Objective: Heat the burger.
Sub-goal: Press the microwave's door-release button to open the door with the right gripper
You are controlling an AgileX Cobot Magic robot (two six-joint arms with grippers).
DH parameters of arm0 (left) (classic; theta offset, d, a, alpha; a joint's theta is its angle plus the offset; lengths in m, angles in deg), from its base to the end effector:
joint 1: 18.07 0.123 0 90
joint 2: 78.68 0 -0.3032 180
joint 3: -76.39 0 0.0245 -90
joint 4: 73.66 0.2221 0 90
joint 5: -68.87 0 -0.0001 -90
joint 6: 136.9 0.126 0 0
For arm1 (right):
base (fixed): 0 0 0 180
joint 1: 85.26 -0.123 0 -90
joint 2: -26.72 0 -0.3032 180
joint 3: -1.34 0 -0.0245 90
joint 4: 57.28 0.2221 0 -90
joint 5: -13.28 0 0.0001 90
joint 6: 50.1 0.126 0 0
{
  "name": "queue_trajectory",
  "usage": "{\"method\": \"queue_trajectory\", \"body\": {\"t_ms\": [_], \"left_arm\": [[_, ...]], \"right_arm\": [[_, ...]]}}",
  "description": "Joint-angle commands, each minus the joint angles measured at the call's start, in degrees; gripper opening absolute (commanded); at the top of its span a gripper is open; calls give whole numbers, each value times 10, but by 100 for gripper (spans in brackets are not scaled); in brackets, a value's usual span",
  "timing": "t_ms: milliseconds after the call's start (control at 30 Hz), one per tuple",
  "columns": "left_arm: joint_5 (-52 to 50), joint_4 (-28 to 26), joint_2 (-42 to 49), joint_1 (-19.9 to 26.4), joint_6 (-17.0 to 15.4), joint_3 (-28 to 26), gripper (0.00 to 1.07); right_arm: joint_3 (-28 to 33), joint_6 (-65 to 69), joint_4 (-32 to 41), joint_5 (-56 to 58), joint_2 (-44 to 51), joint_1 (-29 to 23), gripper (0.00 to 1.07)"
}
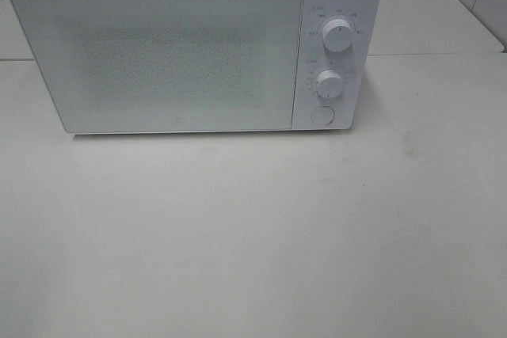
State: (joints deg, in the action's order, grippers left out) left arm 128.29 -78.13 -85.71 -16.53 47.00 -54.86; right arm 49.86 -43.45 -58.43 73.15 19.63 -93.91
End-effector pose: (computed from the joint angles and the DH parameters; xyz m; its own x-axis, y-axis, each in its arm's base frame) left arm -0.0170 -0.0089 0.2518 -0.4233 0.0169 -0.9058 0.0459 0.9989 -0.0028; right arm -0.0172 -0.0048 0.2518 -0.4371 0.0405 -0.8985 -0.0891 0.9921 0.0881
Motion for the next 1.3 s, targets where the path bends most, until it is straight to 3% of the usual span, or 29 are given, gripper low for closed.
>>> {"method": "queue_trajectory", "body": {"t_ms": [33,567,1300], "left_arm": [[-2,-2,10,1,2,0,89],[-2,-2,10,1,2,0,89],[-2,-2,10,1,2,0,89]], "right_arm": [[1,-3,0,-5,15,4,73],[-16,-5,2,-23,-31,4,73],[5,-5,2,-251,-238,4,73]]}}
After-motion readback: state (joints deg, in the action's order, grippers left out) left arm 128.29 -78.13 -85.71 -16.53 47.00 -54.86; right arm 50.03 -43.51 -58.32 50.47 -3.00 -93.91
